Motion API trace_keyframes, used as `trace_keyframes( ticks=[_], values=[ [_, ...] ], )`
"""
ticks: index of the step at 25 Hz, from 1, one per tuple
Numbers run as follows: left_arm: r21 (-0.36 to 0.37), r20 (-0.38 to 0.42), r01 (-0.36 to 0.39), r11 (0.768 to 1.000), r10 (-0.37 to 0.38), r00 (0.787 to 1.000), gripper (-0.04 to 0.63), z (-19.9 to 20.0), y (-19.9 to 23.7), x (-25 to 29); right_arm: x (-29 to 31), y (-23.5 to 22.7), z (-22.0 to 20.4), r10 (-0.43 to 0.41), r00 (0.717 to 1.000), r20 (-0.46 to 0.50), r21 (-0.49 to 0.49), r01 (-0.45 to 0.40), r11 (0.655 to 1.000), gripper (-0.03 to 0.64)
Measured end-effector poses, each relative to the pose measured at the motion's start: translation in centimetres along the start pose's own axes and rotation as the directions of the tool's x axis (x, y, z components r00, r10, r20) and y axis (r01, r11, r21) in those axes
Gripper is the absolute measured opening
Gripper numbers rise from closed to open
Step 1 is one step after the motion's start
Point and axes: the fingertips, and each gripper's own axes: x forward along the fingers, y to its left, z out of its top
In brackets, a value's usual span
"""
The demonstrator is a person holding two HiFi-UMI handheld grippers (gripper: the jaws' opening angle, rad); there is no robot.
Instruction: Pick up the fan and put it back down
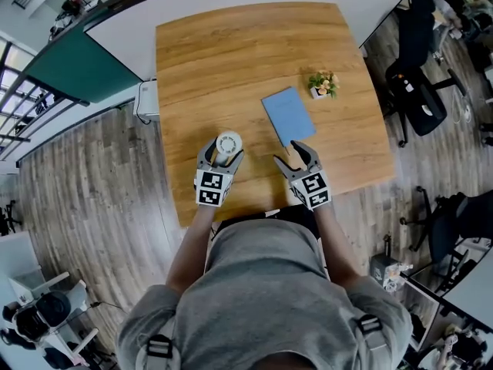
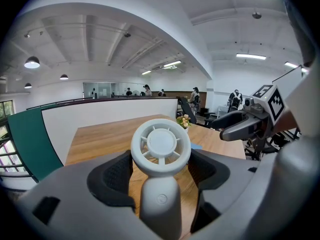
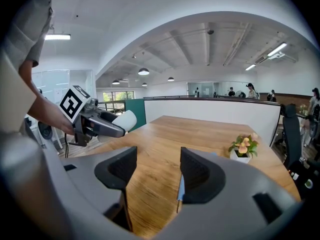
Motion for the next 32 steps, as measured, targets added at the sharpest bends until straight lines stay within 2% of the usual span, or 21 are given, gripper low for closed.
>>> trace_keyframes(
  ticks=[16,32],
  values=[
    [0.032,0.107,0.0,0.999,-0.003,0.994,0.362,5.4,0.5,-1.7,0.4,-1.1,4.0,-0.036,0.998,0.052,-0.059,0.04,0.997,0.27],
    [0.065,0.164,-0.009,0.998,-0.002,0.987,0.362,7.1,0.5,-3.0,-0.3,-0.7,4.4,-0.071,0.996,0.06,-0.099,0.076,0.992,0.261]
  ],
)
